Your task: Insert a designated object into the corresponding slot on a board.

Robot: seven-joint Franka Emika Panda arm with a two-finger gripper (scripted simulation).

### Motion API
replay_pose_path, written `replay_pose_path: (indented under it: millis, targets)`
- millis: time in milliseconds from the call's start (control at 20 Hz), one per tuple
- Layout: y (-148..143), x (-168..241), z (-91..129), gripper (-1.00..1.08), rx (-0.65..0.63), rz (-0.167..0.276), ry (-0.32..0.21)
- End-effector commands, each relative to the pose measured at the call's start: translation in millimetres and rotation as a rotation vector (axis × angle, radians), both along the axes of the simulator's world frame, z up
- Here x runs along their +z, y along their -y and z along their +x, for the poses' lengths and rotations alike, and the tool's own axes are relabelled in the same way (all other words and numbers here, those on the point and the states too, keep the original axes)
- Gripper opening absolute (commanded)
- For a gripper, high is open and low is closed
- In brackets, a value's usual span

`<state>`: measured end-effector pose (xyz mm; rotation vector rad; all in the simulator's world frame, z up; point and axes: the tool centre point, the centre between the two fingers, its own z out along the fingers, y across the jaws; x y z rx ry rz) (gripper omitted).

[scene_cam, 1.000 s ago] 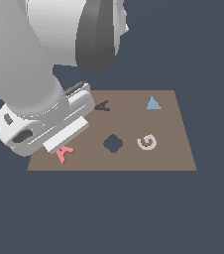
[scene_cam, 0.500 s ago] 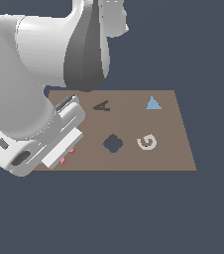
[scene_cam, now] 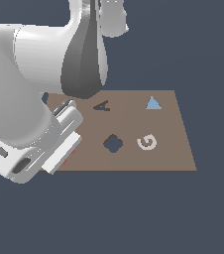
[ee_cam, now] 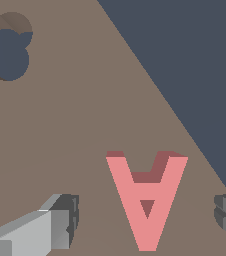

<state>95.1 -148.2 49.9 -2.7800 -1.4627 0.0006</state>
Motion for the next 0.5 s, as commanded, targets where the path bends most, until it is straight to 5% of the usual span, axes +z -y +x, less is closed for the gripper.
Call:
replay_pose_path:
  millis: [0,450]
  targets:
    - [0.0,-0.3,0.1,1.00,0.000,0.000,0.000]
    - [-0.1,-20.0,0.6,1.00,0.003,0.000,0.000]
